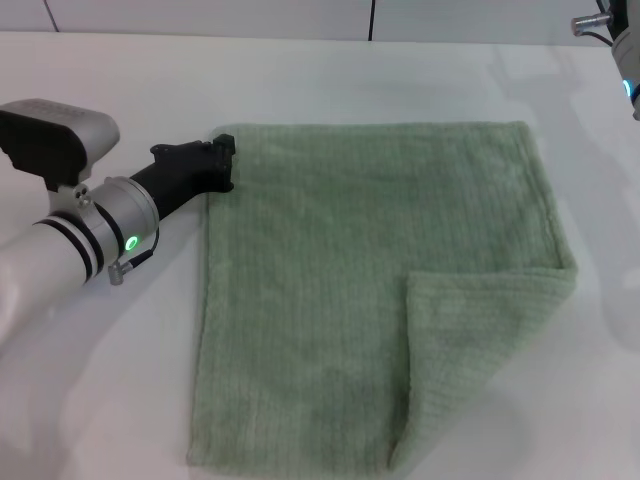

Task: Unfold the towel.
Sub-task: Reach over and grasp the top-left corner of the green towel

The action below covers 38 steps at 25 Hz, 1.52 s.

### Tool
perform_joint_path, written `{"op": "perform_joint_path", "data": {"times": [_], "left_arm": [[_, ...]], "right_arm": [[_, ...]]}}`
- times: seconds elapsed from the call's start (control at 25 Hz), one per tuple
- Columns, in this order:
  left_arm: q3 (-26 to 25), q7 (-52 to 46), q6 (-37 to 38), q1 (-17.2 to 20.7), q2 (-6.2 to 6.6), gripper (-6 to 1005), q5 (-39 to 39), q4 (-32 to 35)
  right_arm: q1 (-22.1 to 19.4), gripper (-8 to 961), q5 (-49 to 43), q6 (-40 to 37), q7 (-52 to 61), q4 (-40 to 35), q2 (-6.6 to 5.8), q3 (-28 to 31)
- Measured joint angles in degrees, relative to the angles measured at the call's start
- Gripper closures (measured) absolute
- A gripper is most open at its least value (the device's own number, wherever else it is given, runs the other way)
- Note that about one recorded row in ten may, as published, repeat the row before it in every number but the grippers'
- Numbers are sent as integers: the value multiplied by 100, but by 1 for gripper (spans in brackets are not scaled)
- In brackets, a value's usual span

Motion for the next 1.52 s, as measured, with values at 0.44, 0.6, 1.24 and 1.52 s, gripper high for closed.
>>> {"op": "perform_joint_path", "data": {"times": [0.44, 0.6, 1.24, 1.52], "left_arm": [[293, -58, -617, -35, 6, 1001, 3, 244], [297, -60, -627, -45, 0, 1001, 3, 247], [344, -48, -717, -53, 0, 1001, 12, 250], [395, -51, -724, -52, 0, 1001, 12, 238]], "right_arm": [[26, 176, 0, 75, 4, -6, 0, -1], [26, 177, -7, 76, 6, -6, -8, 3], [35, 177, -45, 75, 7, -6, -9, -5], [32, 177, -45, 75, 7, -7, -9, -15]]}}
